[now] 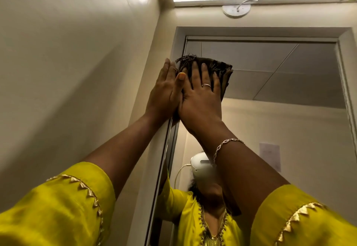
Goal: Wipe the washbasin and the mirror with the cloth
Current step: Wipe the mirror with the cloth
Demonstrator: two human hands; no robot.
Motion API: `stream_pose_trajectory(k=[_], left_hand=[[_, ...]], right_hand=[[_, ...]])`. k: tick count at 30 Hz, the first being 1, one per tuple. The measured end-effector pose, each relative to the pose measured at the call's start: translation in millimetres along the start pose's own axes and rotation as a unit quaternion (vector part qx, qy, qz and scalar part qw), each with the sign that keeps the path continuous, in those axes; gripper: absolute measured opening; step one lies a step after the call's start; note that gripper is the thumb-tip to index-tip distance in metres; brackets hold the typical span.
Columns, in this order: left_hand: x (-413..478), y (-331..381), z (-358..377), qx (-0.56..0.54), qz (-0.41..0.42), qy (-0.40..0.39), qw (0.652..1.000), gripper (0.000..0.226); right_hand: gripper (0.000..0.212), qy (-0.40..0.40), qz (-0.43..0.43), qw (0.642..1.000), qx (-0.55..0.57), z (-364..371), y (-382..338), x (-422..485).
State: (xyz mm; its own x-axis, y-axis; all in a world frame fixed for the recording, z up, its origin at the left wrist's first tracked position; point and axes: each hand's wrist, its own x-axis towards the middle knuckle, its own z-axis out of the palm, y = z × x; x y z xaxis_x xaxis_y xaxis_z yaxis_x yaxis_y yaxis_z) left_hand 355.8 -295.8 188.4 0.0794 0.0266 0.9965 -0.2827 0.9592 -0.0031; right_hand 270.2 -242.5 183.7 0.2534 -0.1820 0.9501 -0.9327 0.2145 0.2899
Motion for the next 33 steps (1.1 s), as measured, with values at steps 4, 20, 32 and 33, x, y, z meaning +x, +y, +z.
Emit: stream_pose_trajectory(k=[4, 20, 32, 33], left_hand=[[-7, -1, 0, 0.066, 0.013, -0.014, 0.998, 0.108], [-26, -5, 4, 0.277, 0.065, -0.055, 0.957, 0.092], [-52, 0, 4, 0.236, 0.041, -0.044, 0.97, 0.093], [-52, 0, 4, 0.243, 0.042, -0.043, 0.968, 0.092]], right_hand=[[0.055, -0.001, -0.021, 0.999, 0.025, -1, 6, -12], [0.059, 0.02, 0.006, 0.999, 0.026, -26, 107, -52], [0.066, -0.003, 0.078, 0.997, -0.023, -51, 191, -56], [0.066, -0.001, 0.085, 0.996, -0.023, -52, 195, -57]])
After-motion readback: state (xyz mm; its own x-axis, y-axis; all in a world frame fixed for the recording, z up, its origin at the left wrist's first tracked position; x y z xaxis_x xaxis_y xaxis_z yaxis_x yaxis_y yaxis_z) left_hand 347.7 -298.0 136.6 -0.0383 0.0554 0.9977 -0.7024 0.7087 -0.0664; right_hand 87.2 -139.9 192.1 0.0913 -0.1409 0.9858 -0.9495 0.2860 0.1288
